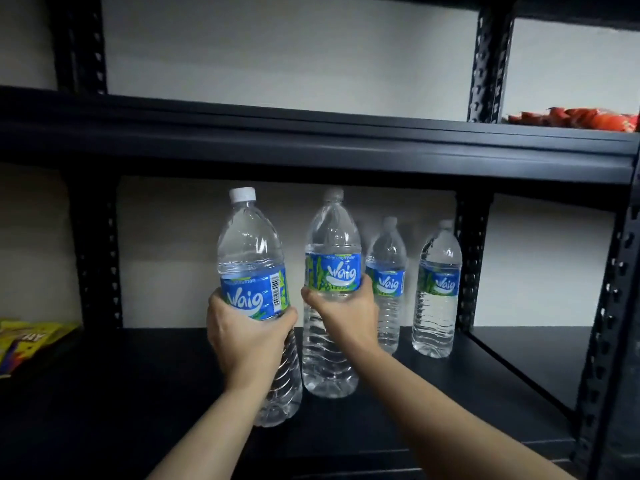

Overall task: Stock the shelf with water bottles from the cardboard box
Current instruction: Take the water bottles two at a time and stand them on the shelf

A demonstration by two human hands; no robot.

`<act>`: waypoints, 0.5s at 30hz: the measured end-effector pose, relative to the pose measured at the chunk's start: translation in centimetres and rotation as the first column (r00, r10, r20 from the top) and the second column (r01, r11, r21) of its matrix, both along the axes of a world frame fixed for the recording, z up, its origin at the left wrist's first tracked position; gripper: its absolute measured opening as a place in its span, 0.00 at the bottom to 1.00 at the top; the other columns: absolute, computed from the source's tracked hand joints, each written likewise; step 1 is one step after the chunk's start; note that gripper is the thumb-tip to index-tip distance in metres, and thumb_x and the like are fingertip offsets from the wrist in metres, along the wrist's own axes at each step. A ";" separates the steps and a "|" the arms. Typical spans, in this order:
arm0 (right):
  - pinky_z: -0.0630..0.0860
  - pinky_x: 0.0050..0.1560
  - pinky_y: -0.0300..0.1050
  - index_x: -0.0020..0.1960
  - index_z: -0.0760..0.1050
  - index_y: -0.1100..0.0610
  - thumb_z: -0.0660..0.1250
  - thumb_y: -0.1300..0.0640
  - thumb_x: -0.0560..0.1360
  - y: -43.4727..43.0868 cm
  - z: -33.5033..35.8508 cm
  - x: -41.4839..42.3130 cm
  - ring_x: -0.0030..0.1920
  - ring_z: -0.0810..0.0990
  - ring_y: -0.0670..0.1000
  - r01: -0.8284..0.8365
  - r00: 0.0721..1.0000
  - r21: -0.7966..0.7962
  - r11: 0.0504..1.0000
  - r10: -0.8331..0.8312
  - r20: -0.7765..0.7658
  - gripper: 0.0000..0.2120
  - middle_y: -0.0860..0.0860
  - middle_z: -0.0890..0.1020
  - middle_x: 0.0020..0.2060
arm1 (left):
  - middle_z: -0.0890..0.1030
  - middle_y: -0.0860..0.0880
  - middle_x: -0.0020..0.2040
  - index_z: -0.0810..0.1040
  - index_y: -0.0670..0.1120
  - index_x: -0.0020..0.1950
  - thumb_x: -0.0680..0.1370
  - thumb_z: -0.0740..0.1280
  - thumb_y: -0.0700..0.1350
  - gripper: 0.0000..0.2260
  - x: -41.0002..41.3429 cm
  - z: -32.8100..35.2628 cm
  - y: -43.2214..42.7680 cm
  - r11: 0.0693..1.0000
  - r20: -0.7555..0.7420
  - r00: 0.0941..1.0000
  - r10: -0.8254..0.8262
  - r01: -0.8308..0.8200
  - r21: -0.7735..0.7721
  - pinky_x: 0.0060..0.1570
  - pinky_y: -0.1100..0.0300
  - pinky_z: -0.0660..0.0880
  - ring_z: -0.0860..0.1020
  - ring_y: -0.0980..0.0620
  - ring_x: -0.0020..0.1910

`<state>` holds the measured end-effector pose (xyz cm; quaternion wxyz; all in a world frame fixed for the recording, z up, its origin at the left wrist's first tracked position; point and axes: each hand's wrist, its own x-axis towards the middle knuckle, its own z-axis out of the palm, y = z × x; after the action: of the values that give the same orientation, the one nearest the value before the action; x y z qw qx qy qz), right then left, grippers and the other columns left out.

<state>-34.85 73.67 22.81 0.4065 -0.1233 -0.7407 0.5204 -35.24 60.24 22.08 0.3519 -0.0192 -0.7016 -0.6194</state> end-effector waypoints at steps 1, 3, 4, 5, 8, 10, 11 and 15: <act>0.72 0.48 0.41 0.57 0.68 0.50 0.81 0.48 0.61 0.1 0.0 -1.1 0.42 0.76 0.38 0.007 1.000 -0.009 1.000 -0.007 -0.023 0.31 0.42 0.78 0.43 | 0.78 0.44 0.51 0.72 0.42 0.56 0.55 0.83 0.47 0.35 -0.5 0.0 0.1 1.000 0.000 1.000 -0.003 0.003 0.000 0.52 0.49 0.76 0.78 0.42 0.51; 0.72 0.48 0.41 0.58 0.68 0.51 0.81 0.48 0.62 0.3 0.3 -3.3 0.41 0.76 0.39 0.028 0.998 -0.018 0.999 -0.029 -0.057 0.32 0.43 0.78 0.44 | 0.78 0.45 0.50 0.72 0.43 0.56 0.55 0.83 0.47 0.35 -1.4 0.0 0.0 1.000 -0.008 1.000 -0.012 0.012 -0.007 0.52 0.50 0.77 0.78 0.42 0.50; 0.73 0.48 0.42 0.58 0.67 0.52 0.81 0.48 0.62 0.5 0.3 -4.5 0.43 0.77 0.43 0.038 0.997 -0.014 0.999 -0.039 -0.073 0.32 0.45 0.78 0.45 | 0.78 0.46 0.50 0.72 0.44 0.56 0.55 0.83 0.47 0.34 -1.8 -0.1 0.0 1.000 -0.013 1.000 -0.019 0.019 -0.012 0.52 0.50 0.77 0.78 0.43 0.50; 0.75 0.48 0.42 0.57 0.67 0.51 0.81 0.47 0.61 0.7 0.2 -5.7 0.44 0.78 0.45 0.045 0.995 -0.014 0.999 -0.046 -0.091 0.32 0.47 0.79 0.47 | 0.78 0.46 0.50 0.71 0.44 0.55 0.55 0.83 0.47 0.34 -2.2 -0.2 -0.1 0.999 -0.019 0.999 -0.026 0.026 -0.019 0.51 0.50 0.77 0.78 0.43 0.49; 0.70 0.43 0.32 0.58 0.66 0.52 0.80 0.49 0.62 1.4 -0.6 -8.3 0.45 0.78 0.46 0.070 0.991 -0.013 0.997 -0.071 -0.114 0.32 0.48 0.80 0.49 | 0.78 0.47 0.49 0.71 0.46 0.55 0.55 0.83 0.46 0.33 -3.1 -0.4 -0.5 0.998 -0.025 0.999 -0.042 0.042 -0.037 0.49 0.53 0.77 0.78 0.45 0.48; 0.68 0.41 0.31 0.61 0.68 0.54 0.80 0.49 0.62 1.9 -1.3 -9.3 0.45 0.77 0.46 0.094 0.989 -0.021 0.995 -0.096 -0.114 0.34 0.48 0.79 0.48 | 0.78 0.47 0.50 0.71 0.46 0.56 0.56 0.83 0.47 0.34 -3.7 -0.6 -0.7 0.998 -0.031 0.999 -0.043 0.042 -0.044 0.50 0.53 0.77 0.78 0.46 0.49; 0.68 0.44 0.33 0.63 0.68 0.55 0.80 0.50 0.62 2.2 -1.8 -9.7 0.46 0.77 0.47 0.103 0.988 -0.030 0.994 -0.106 -0.112 0.35 0.48 0.79 0.48 | 0.78 0.47 0.50 0.71 0.45 0.56 0.56 0.83 0.47 0.34 -3.9 -0.7 -0.8 0.998 -0.032 0.998 -0.045 0.044 -0.046 0.50 0.52 0.77 0.78 0.46 0.49; 0.72 0.48 0.40 0.61 0.68 0.56 0.81 0.51 0.61 2.9 -4.1 -11.0 0.45 0.77 0.48 0.136 0.985 -0.034 0.990 -0.139 -0.106 0.34 0.47 0.78 0.46 | 0.78 0.48 0.51 0.71 0.44 0.58 0.57 0.83 0.46 0.35 -4.7 -1.0 -1.2 0.998 -0.044 0.998 -0.042 0.040 -0.050 0.50 0.56 0.75 0.77 0.48 0.49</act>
<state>-45.81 76.52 18.70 0.4794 -0.1512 -0.7003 0.5068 -39.91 59.06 21.08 0.3543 -0.0560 -0.7078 -0.6086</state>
